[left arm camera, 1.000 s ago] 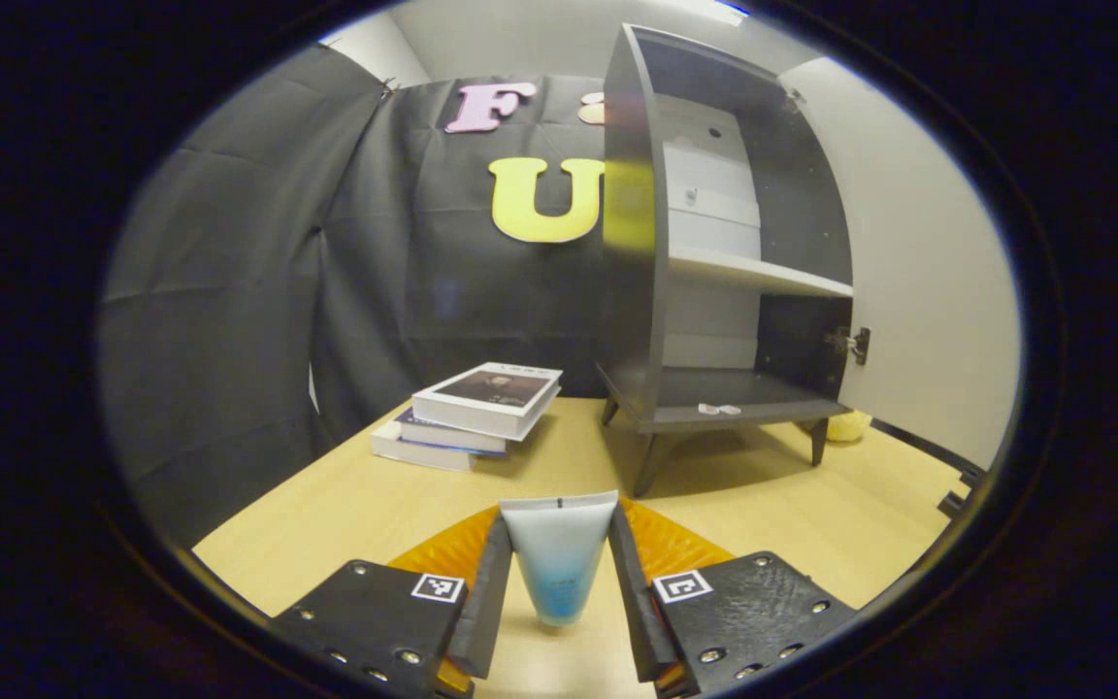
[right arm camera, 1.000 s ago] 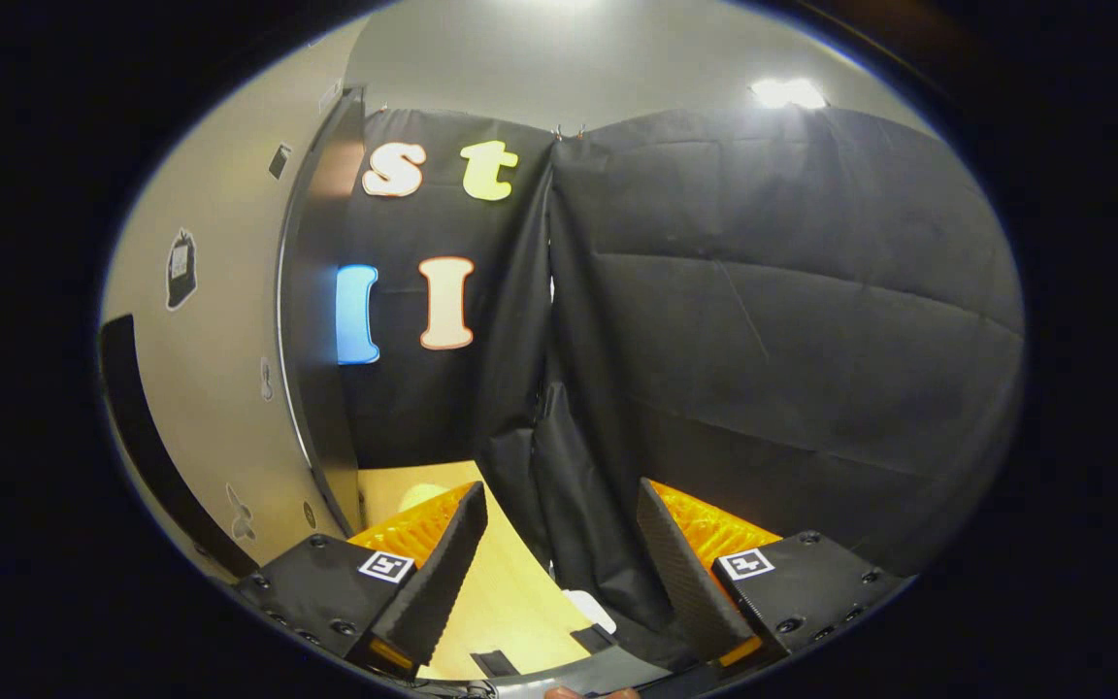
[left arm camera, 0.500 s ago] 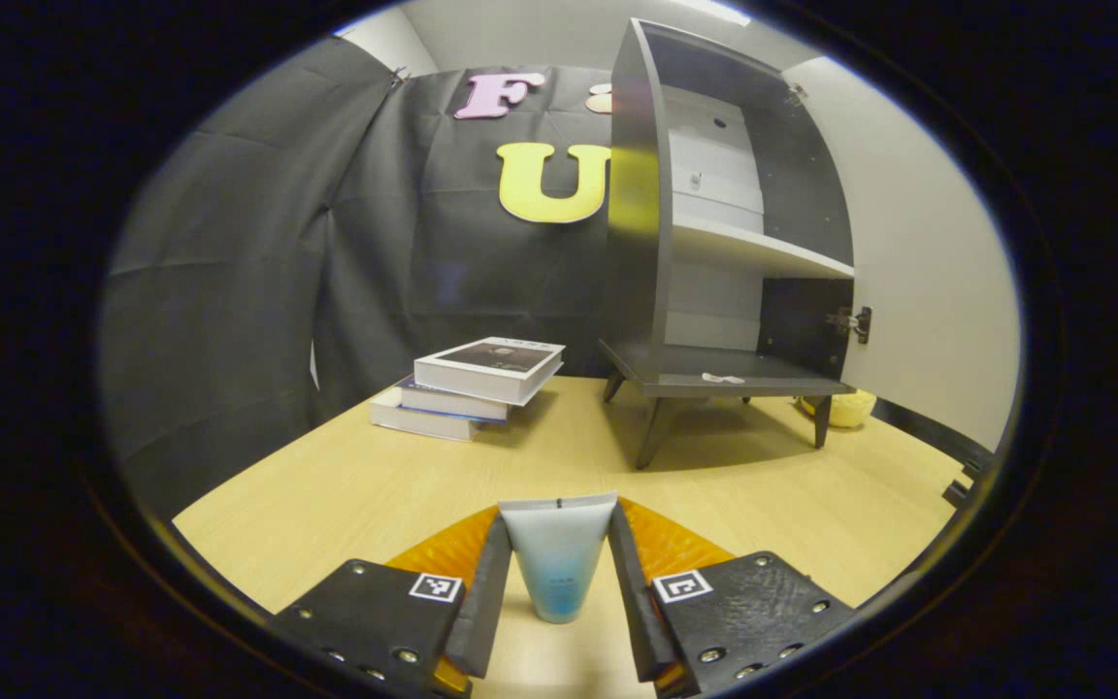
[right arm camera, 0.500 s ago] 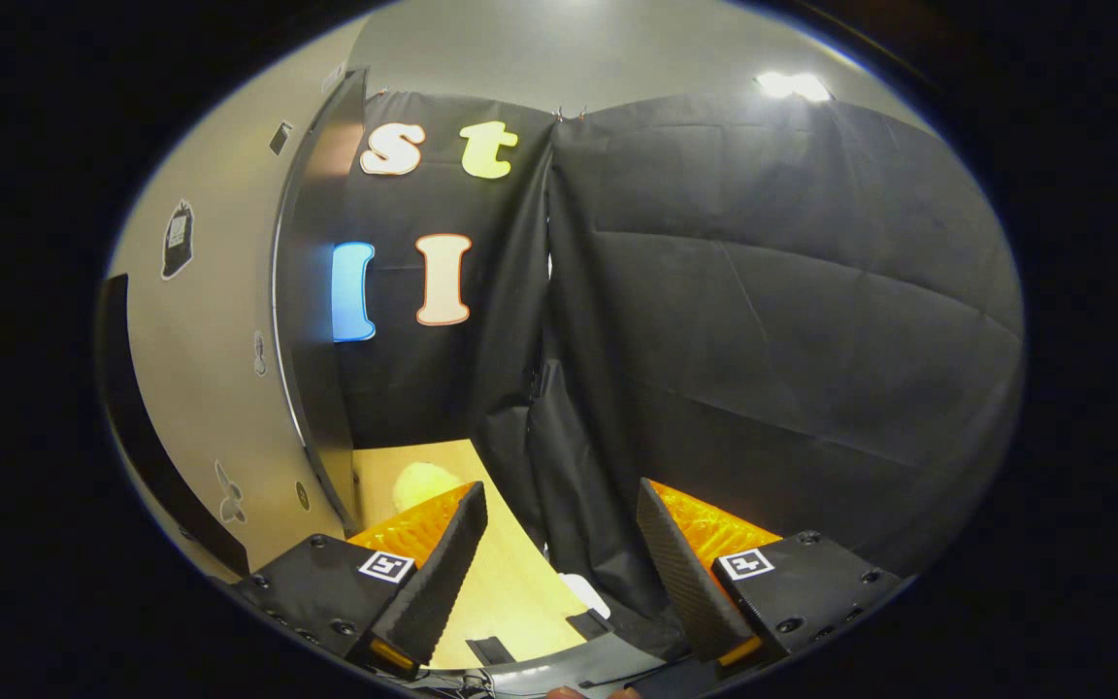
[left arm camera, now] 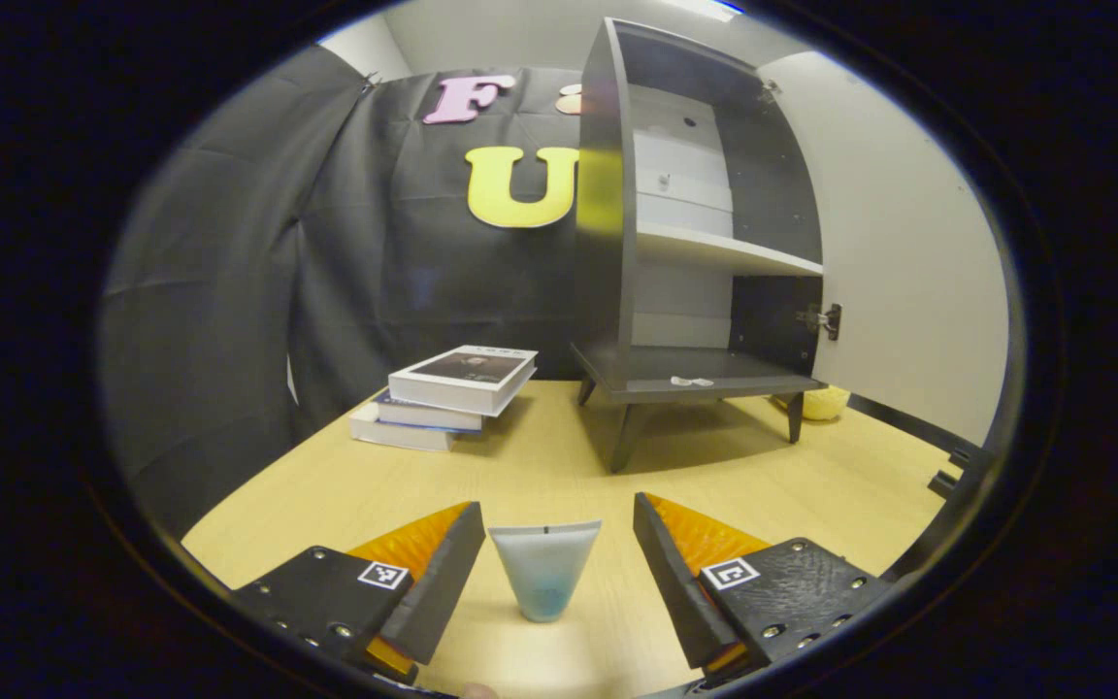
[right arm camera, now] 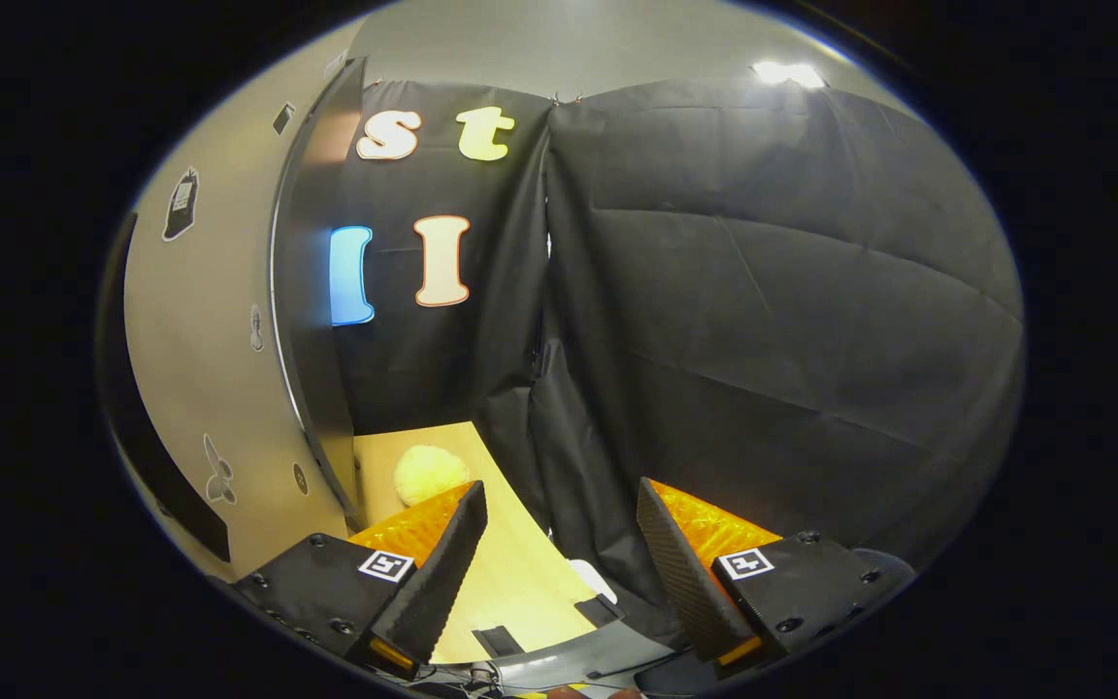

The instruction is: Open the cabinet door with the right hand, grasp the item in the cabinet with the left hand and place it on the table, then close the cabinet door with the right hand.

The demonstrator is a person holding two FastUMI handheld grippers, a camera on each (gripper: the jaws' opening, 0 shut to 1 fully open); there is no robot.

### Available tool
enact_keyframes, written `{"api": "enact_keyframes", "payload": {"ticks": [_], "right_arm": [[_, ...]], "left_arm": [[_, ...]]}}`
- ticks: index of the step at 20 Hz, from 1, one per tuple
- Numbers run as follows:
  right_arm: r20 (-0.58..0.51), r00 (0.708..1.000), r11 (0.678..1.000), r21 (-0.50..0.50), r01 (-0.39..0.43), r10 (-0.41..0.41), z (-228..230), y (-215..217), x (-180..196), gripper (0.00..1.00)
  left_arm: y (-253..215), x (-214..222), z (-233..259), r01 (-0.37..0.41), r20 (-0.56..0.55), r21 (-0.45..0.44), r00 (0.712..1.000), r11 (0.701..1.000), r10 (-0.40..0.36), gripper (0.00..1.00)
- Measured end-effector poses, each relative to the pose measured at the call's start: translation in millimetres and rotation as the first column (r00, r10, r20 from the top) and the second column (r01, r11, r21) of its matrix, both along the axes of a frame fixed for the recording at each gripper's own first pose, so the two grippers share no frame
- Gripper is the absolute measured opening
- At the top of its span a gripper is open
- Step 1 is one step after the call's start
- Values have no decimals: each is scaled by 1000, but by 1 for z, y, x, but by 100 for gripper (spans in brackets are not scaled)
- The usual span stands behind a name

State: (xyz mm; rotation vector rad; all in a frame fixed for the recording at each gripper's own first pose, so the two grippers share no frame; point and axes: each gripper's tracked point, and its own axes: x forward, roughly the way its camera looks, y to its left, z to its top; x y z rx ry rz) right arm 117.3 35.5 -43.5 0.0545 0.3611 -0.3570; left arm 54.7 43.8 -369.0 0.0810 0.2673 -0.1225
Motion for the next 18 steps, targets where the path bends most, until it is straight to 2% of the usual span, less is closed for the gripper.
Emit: {"api": "enact_keyframes", "payload": {"ticks": [1, 2, 6, 10, 13, 15, 16, 17, 18], "right_arm": [[-2, 1000, 1000, 8, 3, -3, -4, 0, -1, 93], [1, 1000, 1000, 17, 8, -8, -7, -1, -3, 98], [46, 998, 996, 78, 49, -52, -12, -6, -10, 98], [38, 998, 996, 66, 55, -58, -29, -1, -22, 98], [70, 996, 991, 120, 51, -59, -30, 8, -22, 98], [79, 996, 991, 128, 42, -52, -31, 7, -18, 98], [88, 995, 991, 131, 37, -49, -30, 4, -16, 93], [107, 993, 990, 135, 33, -48, -27, 0, -12, 98], [125, 991, 989, 142, 29, -47, -24, -4, -8, 98]], "left_arm": [[-1, -1, 11, 8, 13, 14, 1000, 1000, -8, 93], [-3, -2, 23, 19, 29, 21, 999, 1000, -19, 92], [2, -8, 85, 0, 81, 73, 997, 997, -6, 93], [-4, -17, 169, 5, 135, 33, 991, 999, -10, 92], [-6, -12, 219, -11, 132, 17, 991, 1000, 9, 94], [-13, -3, 250, -21, 140, -28, 990, 999, 25, 92], [-15, 2, 267, -34, 149, -54, 988, 998, 42, 92], [-16, 6, 279, -50, 155, -76, 986, 996, 61, 91], [-19, 7, 293, -63, 161, -95, 984, 994, 78, 91]]}}
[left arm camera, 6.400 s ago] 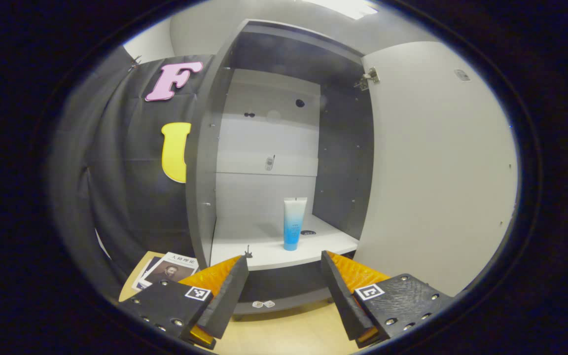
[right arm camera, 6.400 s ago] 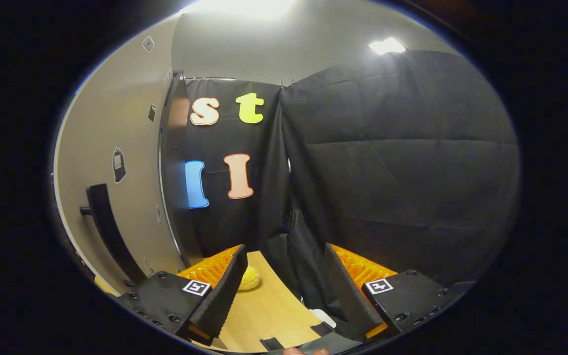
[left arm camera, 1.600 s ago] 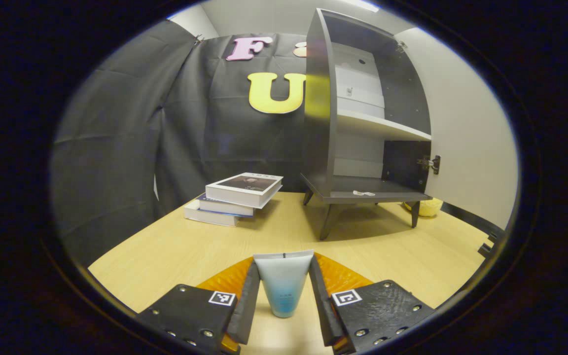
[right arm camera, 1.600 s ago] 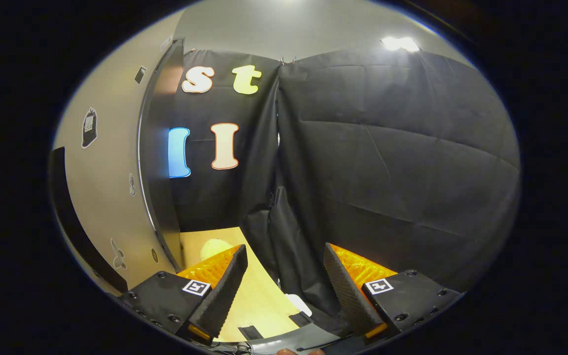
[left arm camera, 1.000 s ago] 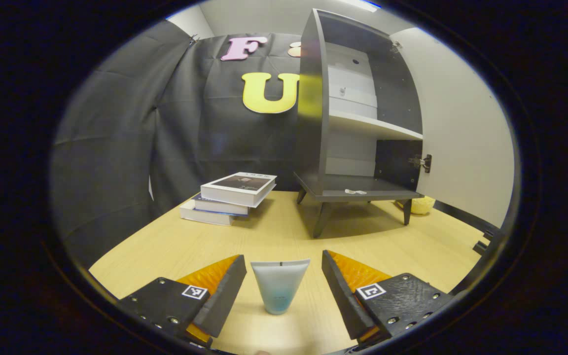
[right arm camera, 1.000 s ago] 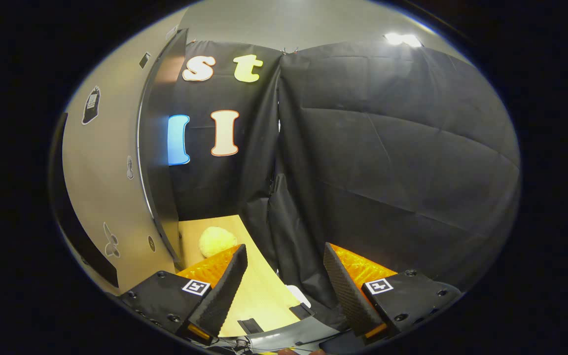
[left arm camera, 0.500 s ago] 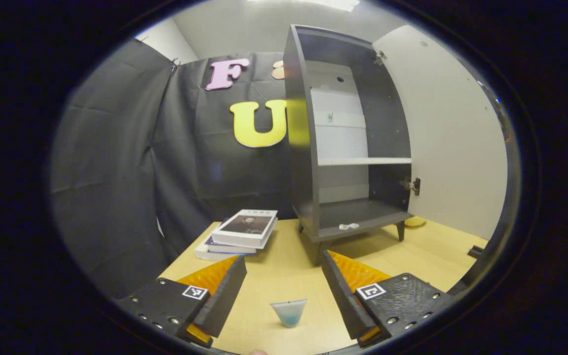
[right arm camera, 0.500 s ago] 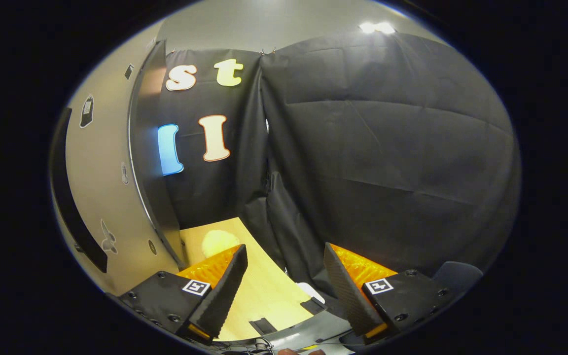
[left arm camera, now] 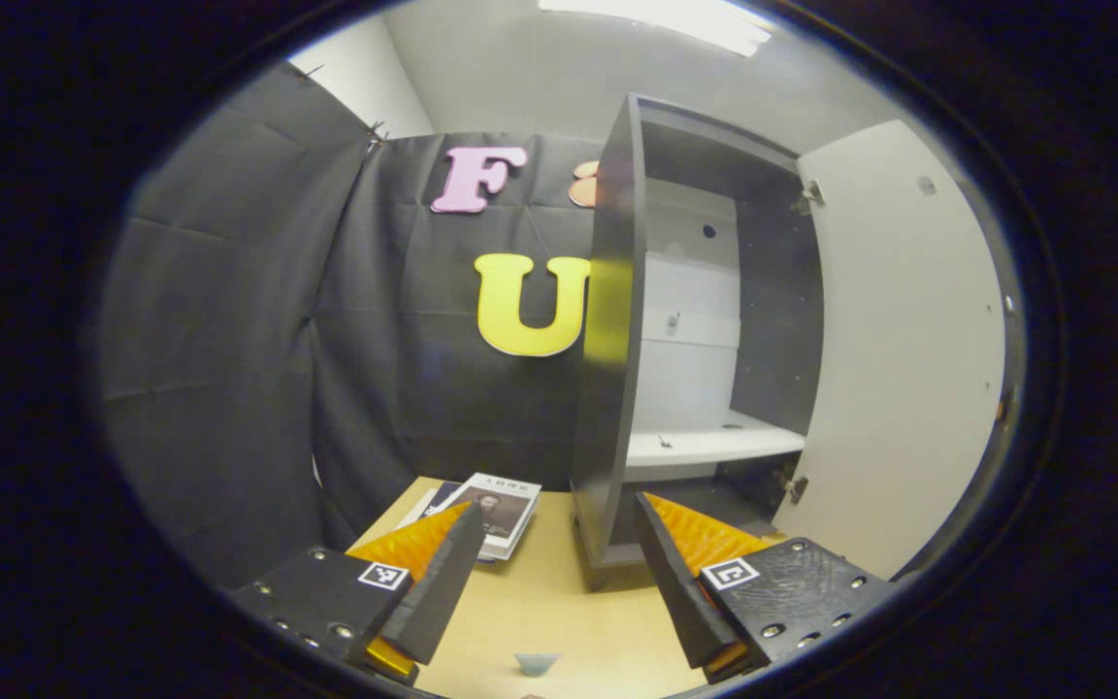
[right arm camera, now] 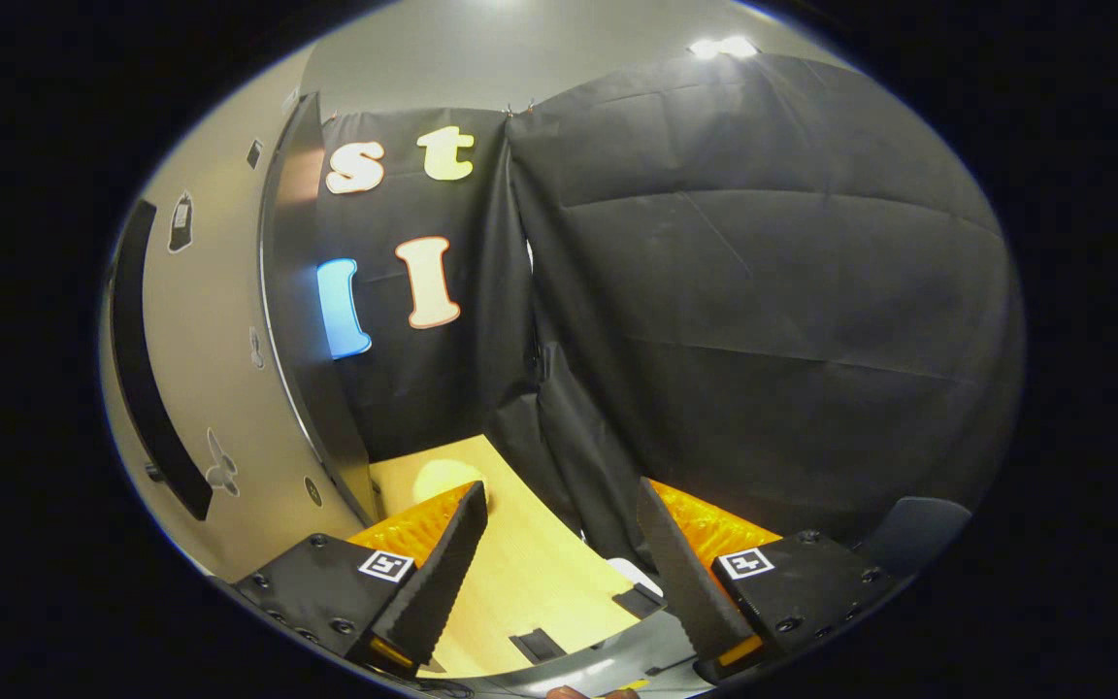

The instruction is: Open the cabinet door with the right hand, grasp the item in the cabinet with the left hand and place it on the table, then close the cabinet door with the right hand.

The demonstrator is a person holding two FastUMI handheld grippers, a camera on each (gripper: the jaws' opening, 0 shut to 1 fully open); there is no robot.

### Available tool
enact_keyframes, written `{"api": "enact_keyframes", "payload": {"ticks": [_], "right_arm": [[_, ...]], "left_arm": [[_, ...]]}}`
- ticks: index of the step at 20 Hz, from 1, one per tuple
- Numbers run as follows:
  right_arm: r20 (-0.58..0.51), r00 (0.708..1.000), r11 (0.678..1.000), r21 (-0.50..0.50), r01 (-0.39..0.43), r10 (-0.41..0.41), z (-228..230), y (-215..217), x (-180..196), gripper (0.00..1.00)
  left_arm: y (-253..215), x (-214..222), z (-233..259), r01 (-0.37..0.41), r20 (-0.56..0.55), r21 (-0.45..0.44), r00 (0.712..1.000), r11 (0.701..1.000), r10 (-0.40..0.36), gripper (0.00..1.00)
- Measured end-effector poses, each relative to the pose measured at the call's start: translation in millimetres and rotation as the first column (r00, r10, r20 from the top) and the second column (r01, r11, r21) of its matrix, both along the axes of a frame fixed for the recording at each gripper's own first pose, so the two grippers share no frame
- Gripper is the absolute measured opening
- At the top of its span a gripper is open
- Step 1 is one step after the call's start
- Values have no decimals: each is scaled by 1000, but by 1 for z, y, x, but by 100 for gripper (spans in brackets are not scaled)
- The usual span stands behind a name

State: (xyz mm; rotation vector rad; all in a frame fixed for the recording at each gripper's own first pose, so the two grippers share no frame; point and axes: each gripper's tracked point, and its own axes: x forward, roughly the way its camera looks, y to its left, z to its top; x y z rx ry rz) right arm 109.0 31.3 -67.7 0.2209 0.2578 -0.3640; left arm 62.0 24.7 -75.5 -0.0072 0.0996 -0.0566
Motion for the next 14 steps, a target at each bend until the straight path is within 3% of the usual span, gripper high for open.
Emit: {"api": "enact_keyframes", "payload": {"ticks": [5, 10, 14], "right_arm": [[38, 999, 1000, -12, -26, 27, 13, -9, 16, 98], [88, 982, 985, -51, -165, 169, 50, 15, 35, 98], [144, 940, 951, -58, -303, 309, 90, 35, 47, 93]], "left_arm": [[-17, 11, 31, -78, -54, -27, 996, 997, 77, 93], [-46, 3, 53, -110, -68, 25, 991, 994, 111, 91], [-63, -11, 57, -189, -65, 46, 979, 981, 192, 91]]}}
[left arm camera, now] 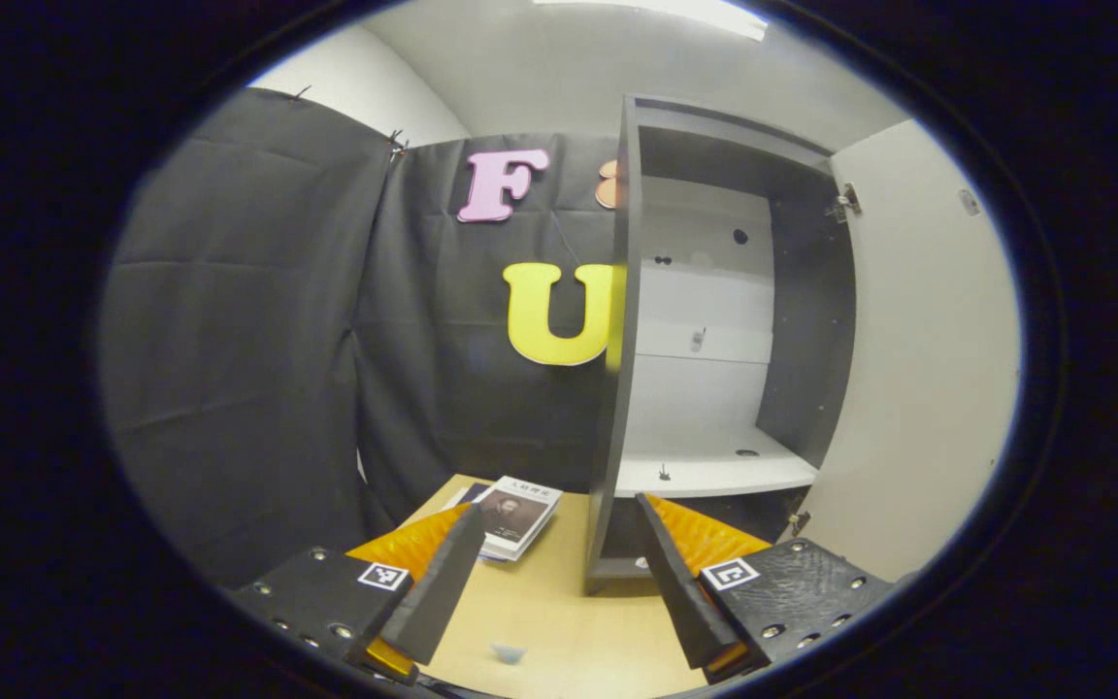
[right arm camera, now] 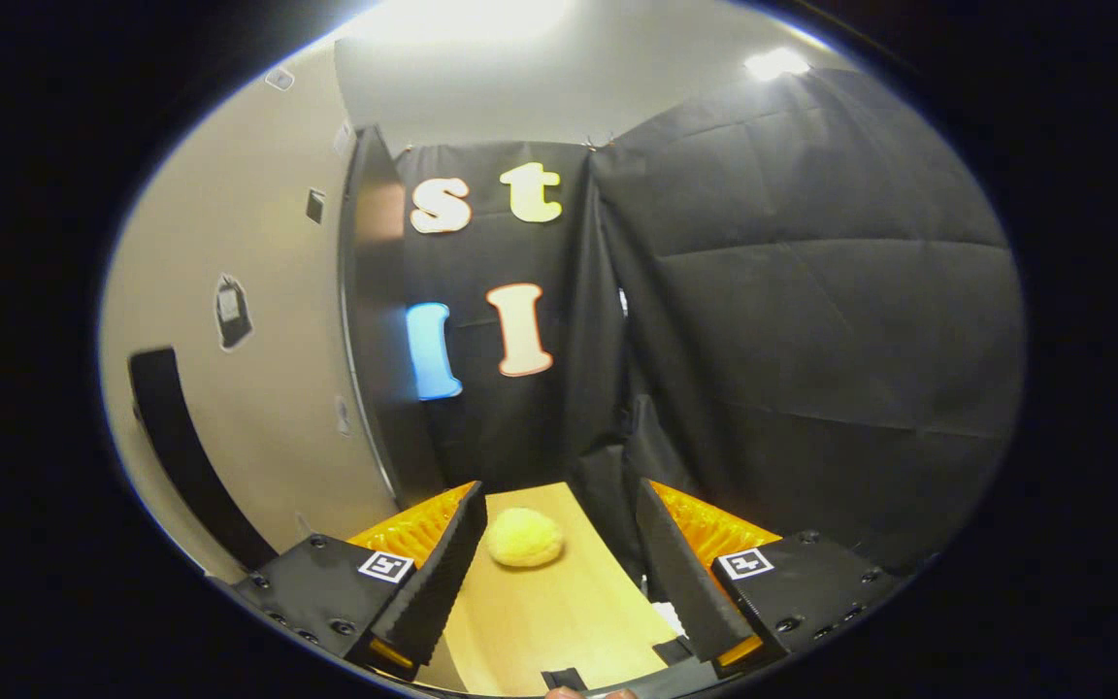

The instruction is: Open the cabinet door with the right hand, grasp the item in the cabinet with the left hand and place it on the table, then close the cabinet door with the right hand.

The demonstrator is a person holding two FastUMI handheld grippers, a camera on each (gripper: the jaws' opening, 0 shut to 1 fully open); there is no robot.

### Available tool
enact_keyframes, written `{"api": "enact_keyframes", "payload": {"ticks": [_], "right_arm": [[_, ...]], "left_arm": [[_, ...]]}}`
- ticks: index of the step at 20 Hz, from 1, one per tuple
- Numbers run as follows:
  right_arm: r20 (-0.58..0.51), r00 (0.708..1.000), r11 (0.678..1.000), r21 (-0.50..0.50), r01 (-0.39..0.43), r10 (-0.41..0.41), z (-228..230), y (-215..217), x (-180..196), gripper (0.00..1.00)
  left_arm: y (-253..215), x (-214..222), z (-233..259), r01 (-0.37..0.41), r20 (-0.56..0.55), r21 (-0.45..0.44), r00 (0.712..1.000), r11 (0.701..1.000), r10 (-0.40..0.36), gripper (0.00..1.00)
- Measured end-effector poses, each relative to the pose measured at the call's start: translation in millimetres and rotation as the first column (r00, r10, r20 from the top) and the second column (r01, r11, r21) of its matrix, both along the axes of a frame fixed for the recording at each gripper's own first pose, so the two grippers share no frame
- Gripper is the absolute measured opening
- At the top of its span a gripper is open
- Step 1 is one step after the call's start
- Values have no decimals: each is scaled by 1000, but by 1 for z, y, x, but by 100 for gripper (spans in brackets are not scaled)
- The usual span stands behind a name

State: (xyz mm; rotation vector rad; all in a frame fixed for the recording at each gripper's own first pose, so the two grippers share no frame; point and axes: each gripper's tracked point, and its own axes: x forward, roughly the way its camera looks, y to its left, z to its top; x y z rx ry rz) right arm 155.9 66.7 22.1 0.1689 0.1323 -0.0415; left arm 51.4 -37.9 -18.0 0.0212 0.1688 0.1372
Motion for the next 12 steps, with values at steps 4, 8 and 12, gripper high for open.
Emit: {"api": "enact_keyframes", "payload": {"ticks": [4, 8, 12], "right_arm": [[47, 992, 993, 16, -115, 115, 30, 9, -5, 93], [61, 973, 975, 15, -223, 222, 34, 27, -10, 93], [51, 952, 953, 19, -302, 301, 33, 45, -19, 93]], "left_arm": [[-10, -25, 3, -75, 18, 6, 997, 997, 75, 91], [-21, -45, -1, -126, 17, 24, 992, 992, 126, 91], [-31, -52, -6, -119, 4, 38, 993, 992, 119, 95]]}}
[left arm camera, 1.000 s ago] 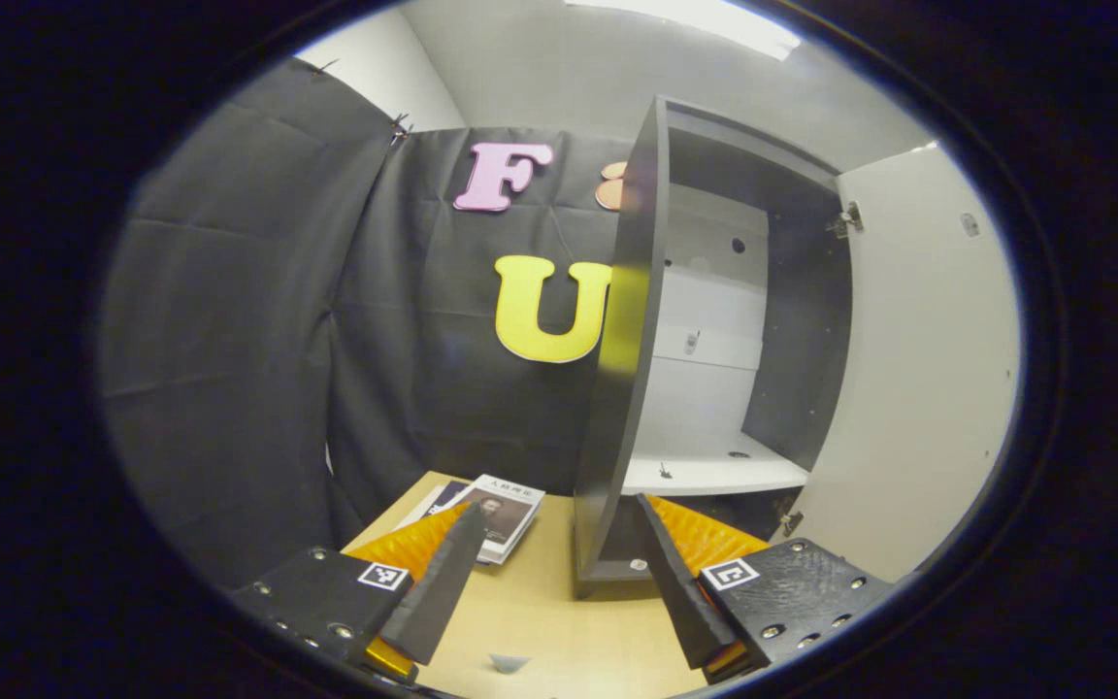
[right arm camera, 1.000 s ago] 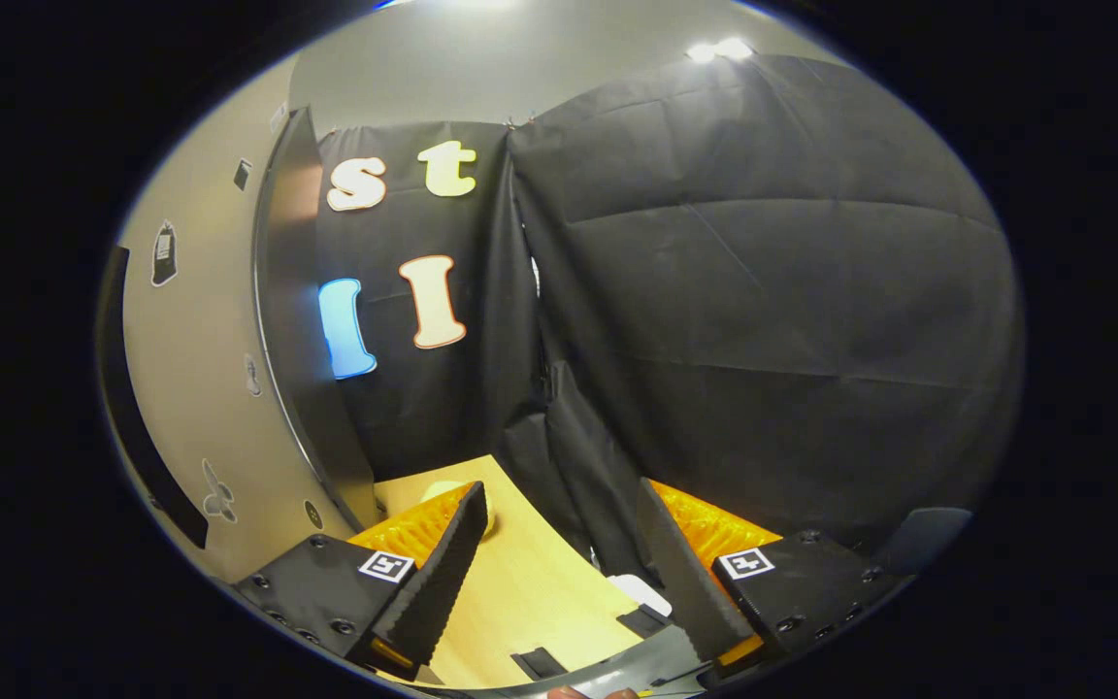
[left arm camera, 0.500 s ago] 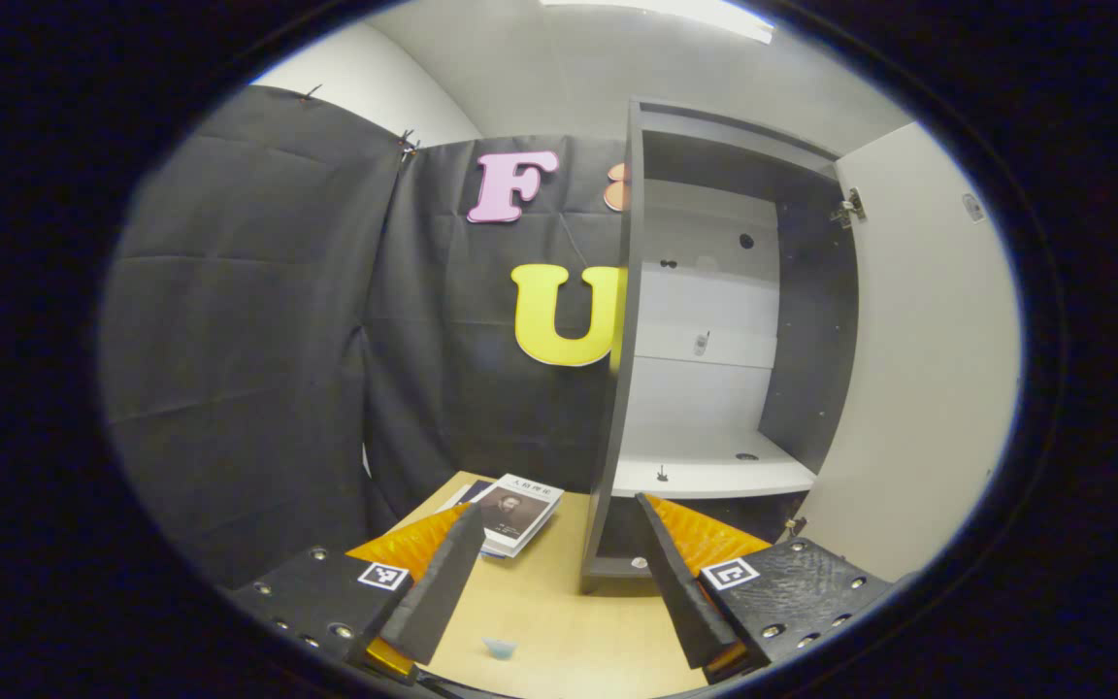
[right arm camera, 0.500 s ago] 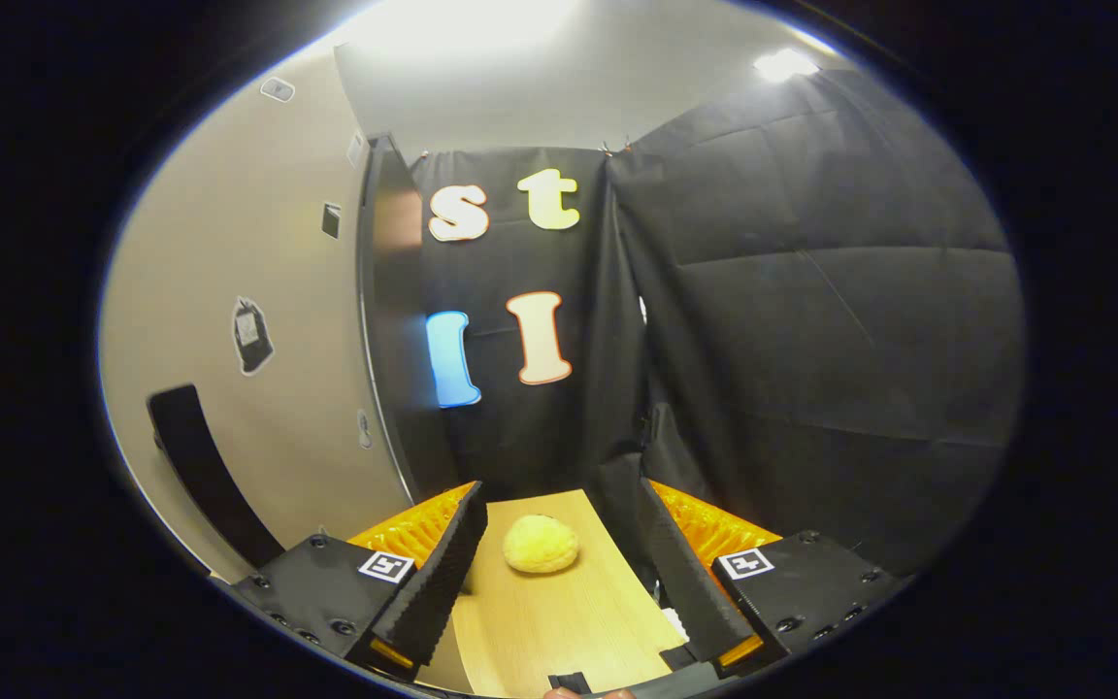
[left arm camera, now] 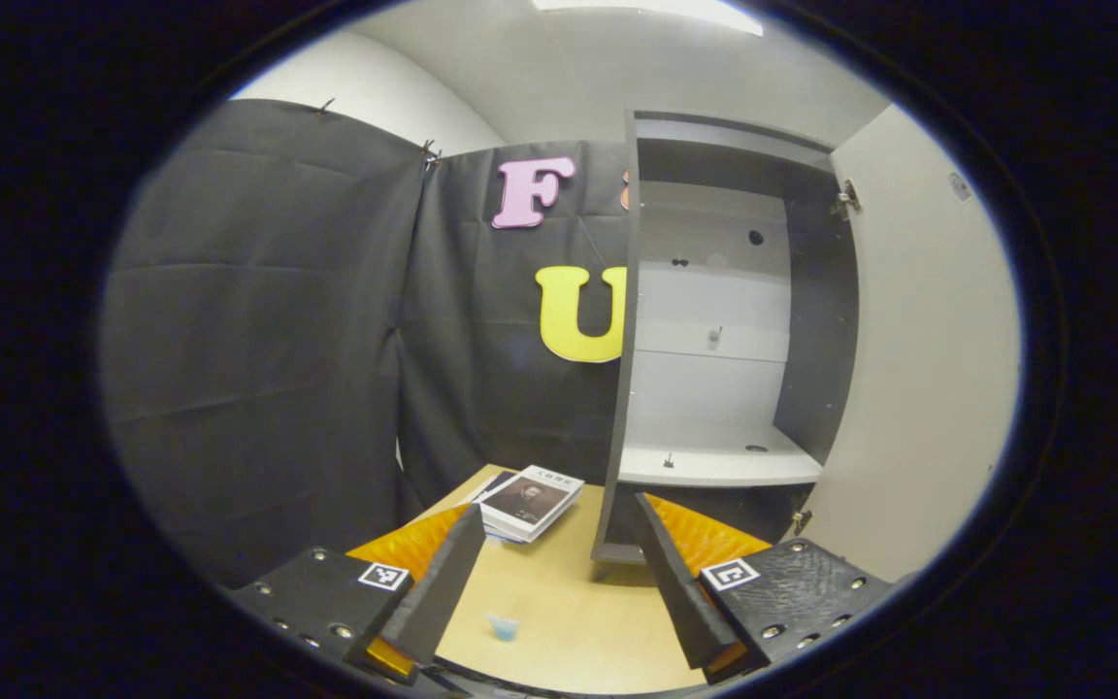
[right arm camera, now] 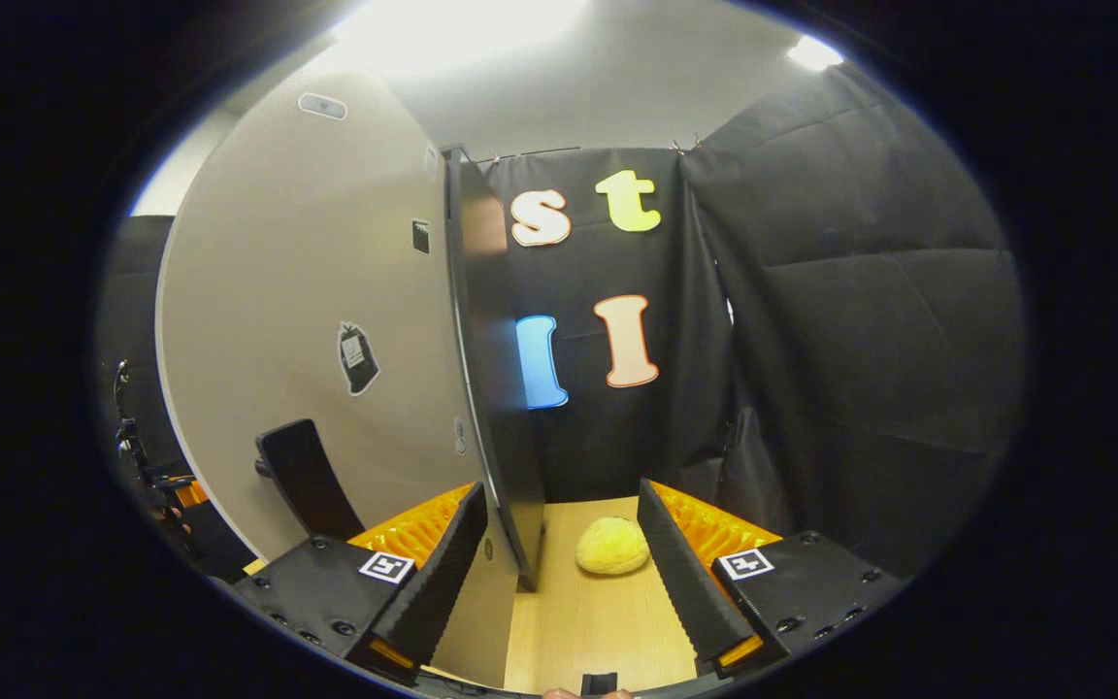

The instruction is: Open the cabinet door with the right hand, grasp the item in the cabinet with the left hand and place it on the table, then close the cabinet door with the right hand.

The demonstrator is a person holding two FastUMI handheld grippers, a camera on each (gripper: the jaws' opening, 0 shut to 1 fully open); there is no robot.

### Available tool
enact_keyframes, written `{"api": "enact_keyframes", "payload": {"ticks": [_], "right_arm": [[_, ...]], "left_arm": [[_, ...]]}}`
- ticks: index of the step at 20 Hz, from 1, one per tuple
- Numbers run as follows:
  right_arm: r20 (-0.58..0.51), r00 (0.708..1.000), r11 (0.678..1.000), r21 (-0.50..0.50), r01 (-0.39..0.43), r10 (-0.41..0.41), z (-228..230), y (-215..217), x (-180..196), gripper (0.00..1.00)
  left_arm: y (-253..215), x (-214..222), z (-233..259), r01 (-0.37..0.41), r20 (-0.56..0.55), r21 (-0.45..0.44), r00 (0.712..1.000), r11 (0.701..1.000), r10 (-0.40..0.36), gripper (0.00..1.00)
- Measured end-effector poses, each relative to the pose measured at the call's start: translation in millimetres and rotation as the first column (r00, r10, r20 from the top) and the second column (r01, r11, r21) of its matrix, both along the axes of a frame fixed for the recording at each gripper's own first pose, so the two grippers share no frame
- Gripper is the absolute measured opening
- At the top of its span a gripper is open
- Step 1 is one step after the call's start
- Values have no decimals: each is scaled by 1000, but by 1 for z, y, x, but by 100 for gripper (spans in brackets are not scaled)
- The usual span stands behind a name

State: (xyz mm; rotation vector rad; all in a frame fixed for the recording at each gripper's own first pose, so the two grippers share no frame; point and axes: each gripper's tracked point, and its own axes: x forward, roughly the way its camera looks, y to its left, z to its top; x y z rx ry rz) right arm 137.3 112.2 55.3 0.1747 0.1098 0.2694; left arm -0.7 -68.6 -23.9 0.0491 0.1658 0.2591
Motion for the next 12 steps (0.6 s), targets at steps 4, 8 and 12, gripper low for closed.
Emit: {"api": "enact_keyframes", "payload": {"ticks": [4, 8, 12], "right_arm": [[-25, 998, 998, 31, -49, 50, -8, 19, -8, 92], [-1, 1000, 1000, 14, 16, -16, -4, 23, -10, 96], [-12, 1000, 999, -33, 9, -9, -1, 43, -11, 96]], "left_arm": [[0, 7, -2, 7, 5, 10, 1000, 1000, -7, 94], [15, 15, -10, 38, -8, -27, 999, 999, -38, 93], [40, 33, -6, 69, -3, -31, 998, 997, -69, 93]]}}
